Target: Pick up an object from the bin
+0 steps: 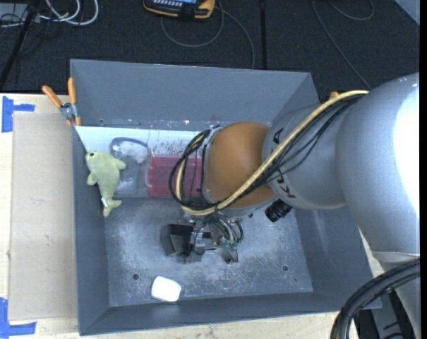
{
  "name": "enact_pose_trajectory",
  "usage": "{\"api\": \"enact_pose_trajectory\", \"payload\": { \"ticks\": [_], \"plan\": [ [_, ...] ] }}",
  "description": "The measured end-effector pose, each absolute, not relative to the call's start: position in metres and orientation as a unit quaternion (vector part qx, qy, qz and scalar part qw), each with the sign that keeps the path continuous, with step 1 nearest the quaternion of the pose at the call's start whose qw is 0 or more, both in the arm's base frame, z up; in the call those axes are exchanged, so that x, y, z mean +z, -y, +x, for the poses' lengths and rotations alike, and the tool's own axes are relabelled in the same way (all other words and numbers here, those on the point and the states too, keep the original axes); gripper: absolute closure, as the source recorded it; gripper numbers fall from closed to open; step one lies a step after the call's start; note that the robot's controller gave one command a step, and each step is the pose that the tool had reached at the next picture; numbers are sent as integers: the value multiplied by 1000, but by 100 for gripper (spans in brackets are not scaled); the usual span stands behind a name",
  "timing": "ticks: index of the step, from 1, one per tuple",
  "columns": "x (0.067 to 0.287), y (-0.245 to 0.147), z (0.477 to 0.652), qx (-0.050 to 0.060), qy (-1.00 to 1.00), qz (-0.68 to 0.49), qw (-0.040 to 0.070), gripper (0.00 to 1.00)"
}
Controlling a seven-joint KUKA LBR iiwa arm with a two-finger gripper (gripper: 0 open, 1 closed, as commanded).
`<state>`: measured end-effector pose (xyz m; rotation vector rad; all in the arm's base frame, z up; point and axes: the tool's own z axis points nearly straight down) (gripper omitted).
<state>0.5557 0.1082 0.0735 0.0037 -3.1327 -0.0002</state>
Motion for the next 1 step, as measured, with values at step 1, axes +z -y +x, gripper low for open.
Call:
{"api": "enact_pose_trajectory", "payload": {
  "ticks": [1],
  "plan": [
    [94, -108, 553, 1, 1000, 1, 8, 100]
  ]
}}
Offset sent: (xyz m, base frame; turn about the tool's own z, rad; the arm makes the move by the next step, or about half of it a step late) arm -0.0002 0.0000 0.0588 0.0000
